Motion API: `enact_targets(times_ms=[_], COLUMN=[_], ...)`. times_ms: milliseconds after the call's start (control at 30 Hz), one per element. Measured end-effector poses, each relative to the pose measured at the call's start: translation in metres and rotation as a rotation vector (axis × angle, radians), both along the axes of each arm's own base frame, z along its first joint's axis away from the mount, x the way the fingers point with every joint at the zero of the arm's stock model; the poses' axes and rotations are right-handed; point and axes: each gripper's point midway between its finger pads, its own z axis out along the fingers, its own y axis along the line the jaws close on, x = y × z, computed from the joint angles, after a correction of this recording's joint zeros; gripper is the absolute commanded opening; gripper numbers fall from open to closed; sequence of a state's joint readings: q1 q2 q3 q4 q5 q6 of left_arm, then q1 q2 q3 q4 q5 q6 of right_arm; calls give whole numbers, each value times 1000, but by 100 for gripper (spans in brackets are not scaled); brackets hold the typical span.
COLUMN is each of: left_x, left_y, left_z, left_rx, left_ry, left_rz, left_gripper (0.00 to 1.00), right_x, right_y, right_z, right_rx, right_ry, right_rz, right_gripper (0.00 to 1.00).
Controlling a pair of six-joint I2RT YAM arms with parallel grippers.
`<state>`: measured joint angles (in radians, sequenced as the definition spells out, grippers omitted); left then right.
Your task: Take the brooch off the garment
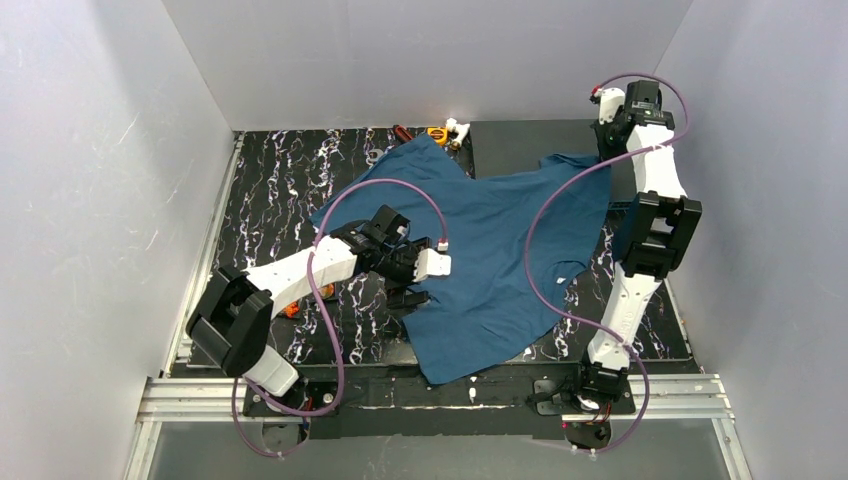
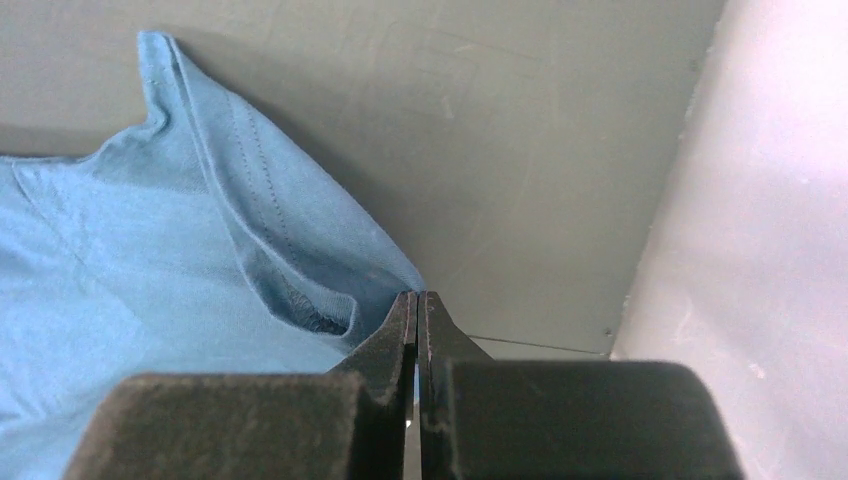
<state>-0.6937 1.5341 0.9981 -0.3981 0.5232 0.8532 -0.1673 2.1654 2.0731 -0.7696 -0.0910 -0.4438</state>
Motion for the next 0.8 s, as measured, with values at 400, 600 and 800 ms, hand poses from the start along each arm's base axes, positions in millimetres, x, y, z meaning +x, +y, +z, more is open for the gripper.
enact_targets(times_ms=[400,600,800], left_x=[-38,18,164], left_y=[11,-8,17], left_z=[-4,45,89], left_rx=[63,-10,-57], left_ry=[151,233,130], left_rz=[-30,197,523], left_gripper=[84,83,79], right_x=[21,16,5], right_y=[-23,-12,17], right_z=[-14,-17,-7], right_rx=[-89,-37,64], right_ry=[-7,14,30], right_rz=[-63,-31,49], right_gripper=[73,98,98])
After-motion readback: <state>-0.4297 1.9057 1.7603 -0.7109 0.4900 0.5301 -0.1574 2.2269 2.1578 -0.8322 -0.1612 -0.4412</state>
